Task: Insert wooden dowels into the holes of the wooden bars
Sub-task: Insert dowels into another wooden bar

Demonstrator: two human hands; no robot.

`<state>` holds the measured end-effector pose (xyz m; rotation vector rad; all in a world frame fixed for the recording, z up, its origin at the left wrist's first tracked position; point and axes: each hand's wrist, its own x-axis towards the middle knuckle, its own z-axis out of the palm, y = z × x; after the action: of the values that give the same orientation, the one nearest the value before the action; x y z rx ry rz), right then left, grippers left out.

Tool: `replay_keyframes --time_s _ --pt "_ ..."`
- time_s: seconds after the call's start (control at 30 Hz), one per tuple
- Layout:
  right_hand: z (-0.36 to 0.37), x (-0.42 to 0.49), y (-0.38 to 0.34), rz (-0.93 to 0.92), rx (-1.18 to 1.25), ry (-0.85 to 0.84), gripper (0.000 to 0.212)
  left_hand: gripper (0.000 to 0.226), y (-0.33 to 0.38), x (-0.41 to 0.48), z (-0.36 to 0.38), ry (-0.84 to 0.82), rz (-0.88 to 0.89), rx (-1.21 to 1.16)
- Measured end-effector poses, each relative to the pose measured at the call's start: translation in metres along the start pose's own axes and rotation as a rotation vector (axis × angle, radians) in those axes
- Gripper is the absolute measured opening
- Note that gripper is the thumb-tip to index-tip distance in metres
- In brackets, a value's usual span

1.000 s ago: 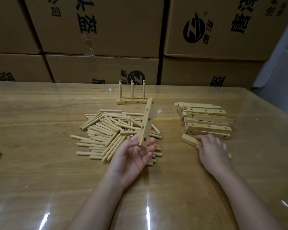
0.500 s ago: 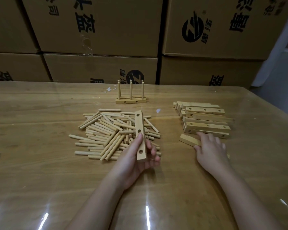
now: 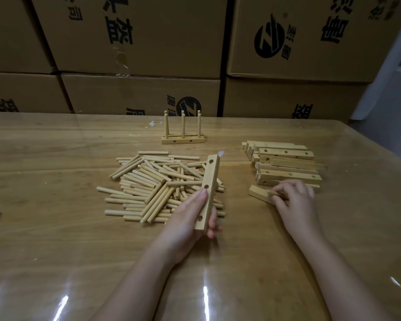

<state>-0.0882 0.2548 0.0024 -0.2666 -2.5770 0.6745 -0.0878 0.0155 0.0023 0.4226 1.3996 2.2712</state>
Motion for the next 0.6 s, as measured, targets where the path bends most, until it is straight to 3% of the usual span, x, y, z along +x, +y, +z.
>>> replay_keyframes --time_s 0.13,0.23,0.37,0.43,0.6 --pt "-0.008 -0.004 -0.008 -0.191 0.121 0.168 0.014 0.038 0.001 0.000 0.001 0.021 0.014 0.084" --pt "-0.007 -0.012 -0.019 -0.301 0.299 0.001 0.016 0.041 0.003 -0.001 0.003 0.059 0.009 0.119" --pt "0.002 -0.013 -0.024 -0.054 0.637 -0.220 0.011 0.040 0.007 -0.001 0.006 0.141 -0.010 0.065" --pt "0.002 -0.009 -0.021 0.017 0.700 -0.218 0.013 0.029 0.007 0.000 0.007 0.173 -0.042 0.005" --pt "0.003 -0.007 -0.019 0.102 0.723 -0.198 0.010 0.029 0.006 0.001 0.006 0.214 -0.058 -0.072"
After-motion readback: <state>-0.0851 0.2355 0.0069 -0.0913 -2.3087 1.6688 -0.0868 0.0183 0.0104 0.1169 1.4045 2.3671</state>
